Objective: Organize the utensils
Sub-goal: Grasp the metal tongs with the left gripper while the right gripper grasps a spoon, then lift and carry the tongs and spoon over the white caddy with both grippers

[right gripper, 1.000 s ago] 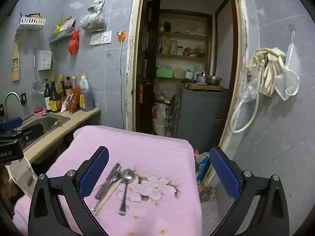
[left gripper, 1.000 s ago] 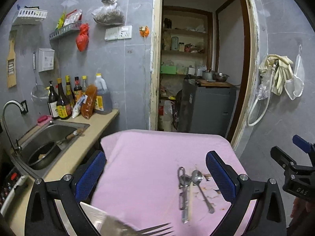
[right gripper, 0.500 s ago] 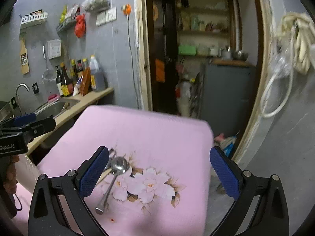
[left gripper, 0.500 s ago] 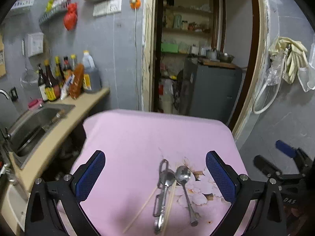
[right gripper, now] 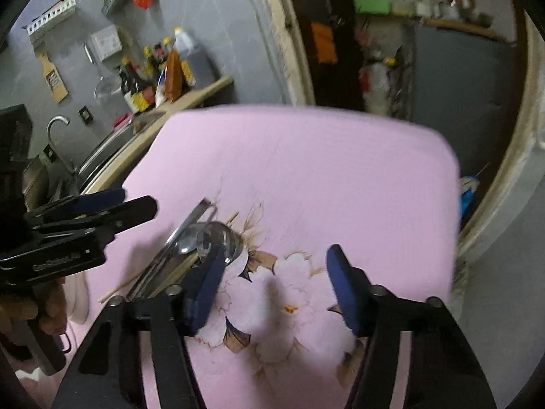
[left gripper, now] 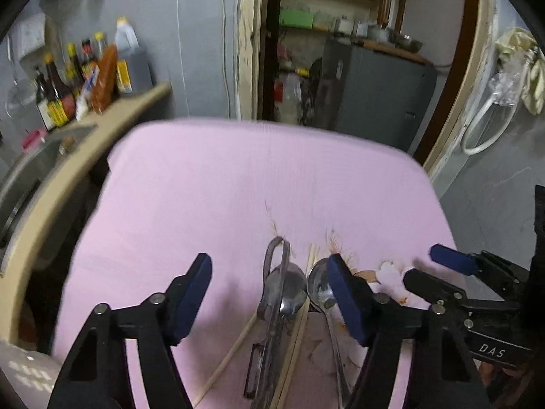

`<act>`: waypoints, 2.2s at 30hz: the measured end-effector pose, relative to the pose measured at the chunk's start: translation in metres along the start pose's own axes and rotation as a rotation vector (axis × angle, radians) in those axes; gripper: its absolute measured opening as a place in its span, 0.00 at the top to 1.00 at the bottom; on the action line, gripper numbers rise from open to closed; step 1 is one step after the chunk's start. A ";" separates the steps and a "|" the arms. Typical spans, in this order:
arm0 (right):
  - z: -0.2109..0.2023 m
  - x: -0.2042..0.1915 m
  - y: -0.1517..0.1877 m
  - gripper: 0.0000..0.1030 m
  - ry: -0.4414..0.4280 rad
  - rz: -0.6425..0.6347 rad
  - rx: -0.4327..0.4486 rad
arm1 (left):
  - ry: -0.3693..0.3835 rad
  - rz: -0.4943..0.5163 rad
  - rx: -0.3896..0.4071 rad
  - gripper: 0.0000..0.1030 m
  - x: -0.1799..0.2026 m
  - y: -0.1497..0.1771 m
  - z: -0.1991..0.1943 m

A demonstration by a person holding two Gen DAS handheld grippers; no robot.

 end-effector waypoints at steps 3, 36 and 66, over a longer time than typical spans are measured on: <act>0.018 -0.004 0.005 0.56 -0.046 -0.009 -0.049 | 0.015 -0.005 -0.052 0.42 0.000 0.003 0.019; 0.049 -0.039 -0.011 0.97 -0.231 -0.139 -0.162 | 0.109 -0.026 -0.157 0.92 -0.012 -0.014 0.049; -0.160 -0.088 -0.004 0.97 0.292 -0.036 0.259 | 0.383 0.229 0.184 0.97 0.028 -0.011 -0.151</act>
Point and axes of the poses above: each gripper's, at about its wrist camera, not at the fingertips, and z roughly the way its jaws point, x to its right, y to its underside, the point moved 9 cm from there along z, roughly the way its jaws point, and after that the axes turned 1 degree about -z, right-handed, at the moved point
